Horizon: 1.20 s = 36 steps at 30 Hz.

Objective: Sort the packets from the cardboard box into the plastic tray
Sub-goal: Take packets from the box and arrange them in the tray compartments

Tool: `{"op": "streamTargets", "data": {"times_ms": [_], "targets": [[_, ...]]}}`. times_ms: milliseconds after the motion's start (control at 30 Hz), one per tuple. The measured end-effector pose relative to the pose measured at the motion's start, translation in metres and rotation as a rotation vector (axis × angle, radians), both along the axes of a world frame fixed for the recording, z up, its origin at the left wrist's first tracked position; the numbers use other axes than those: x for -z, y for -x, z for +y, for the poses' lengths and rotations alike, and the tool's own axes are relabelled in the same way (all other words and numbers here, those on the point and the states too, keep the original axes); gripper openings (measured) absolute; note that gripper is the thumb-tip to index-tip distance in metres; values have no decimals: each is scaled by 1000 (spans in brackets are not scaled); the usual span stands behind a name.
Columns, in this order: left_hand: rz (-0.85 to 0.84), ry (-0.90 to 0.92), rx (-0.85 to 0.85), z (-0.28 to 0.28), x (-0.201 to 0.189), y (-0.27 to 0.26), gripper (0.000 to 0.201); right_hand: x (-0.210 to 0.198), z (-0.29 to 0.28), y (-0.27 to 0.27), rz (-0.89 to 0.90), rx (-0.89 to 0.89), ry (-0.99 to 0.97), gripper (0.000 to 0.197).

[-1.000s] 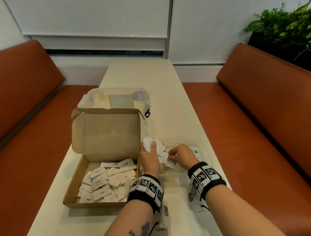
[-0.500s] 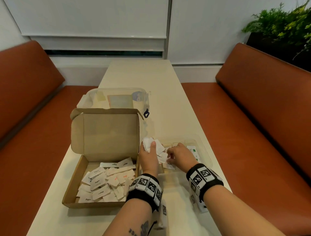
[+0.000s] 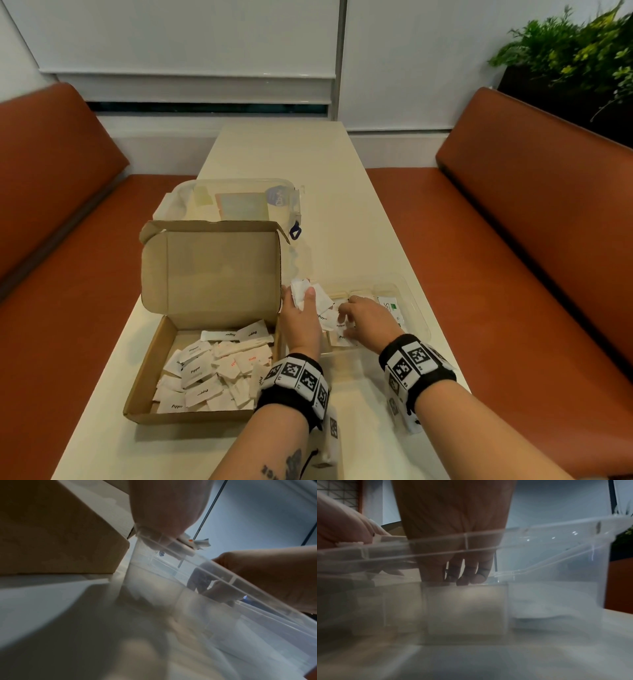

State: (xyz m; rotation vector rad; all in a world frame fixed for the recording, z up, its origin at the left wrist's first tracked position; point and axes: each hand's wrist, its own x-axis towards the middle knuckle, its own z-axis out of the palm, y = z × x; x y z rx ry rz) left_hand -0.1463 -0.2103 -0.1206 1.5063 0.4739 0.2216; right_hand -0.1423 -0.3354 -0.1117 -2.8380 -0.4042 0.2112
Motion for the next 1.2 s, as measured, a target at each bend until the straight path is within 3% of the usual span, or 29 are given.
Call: {"op": "streamTargets", "data": {"times_ms": [100,233,367,567,767,900,1067,1200], "targets": [[-14,-29,3,0,2,0,25,1,1,-2,4,0,15,18],[6,-52,23,1,3,-1,30,3,-1,-2,75,-29,12,27],[17,-76,34,1,5,-2,25,4,-1,-2,53,-39,18,21],[32,-106,38,1,4,-2,42,-2,2,-3,2,-92,75,19],[25,-108,45,1,5,-2,36,-2,-1,-1,-19,-107,73,18],[47,-101,54,2,3,-2,49,-4,-1,-1,-35,-106,65,17],[48,-104,68,2,-1,1,50,-3,-1,-1,-31,-96,68,15],[8,-87,59,1,-4,3,37,-5,0,1,-96,56,-150,18]]}}
